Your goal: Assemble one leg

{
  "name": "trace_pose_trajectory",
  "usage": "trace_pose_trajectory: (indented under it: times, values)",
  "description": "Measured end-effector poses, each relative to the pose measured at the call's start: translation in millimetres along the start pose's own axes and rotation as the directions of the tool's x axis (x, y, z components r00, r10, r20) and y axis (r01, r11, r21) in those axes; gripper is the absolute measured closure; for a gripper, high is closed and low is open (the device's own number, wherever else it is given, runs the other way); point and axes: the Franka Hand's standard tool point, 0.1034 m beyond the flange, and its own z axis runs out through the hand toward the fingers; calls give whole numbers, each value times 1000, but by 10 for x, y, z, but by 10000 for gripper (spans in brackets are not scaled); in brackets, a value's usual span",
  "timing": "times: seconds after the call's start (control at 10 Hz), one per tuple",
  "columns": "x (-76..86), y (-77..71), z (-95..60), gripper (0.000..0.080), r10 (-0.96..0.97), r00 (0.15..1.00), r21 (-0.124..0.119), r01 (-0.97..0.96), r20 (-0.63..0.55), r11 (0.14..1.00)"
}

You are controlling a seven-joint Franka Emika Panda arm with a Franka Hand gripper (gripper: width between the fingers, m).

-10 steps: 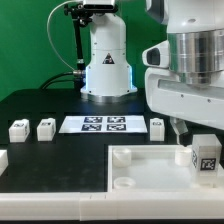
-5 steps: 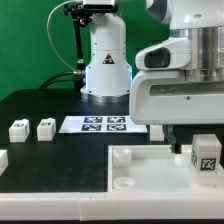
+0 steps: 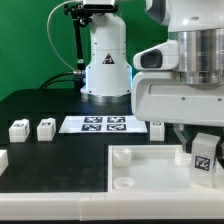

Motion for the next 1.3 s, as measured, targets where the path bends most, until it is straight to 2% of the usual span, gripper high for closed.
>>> trace_pose_trajectory:
  times: [0.2,0.3,0.4,0.5,0.6,0.7,0.8,0.9,1.0,1.1,1.2,1.3]
  values:
    - [-23,30,15,496,347,938,9,-347,-11,938]
    - [-44,24,23,496,483,876,45,-482,-16,875]
    - [-93,5,31,497,641,767,55,-640,1,766]
    - [-135,-36,40,497,739,673,64,-739,22,671]
    - [-141,-37,43,497,760,650,67,-759,21,648]
    - [-138,-34,43,497,749,662,67,-749,20,659]
    - [-129,-24,41,497,649,761,63,-648,11,759]
    - [-98,-16,32,426,480,877,56,-479,0,876]
    - [-109,-30,42,242,289,957,41,-289,-11,957]
    - [-114,-24,61,242,150,989,38,-149,-14,988]
    - [-112,-23,60,166,135,991,39,-135,-15,990]
    - [-109,-20,62,155,34,999,35,-34,-20,999]
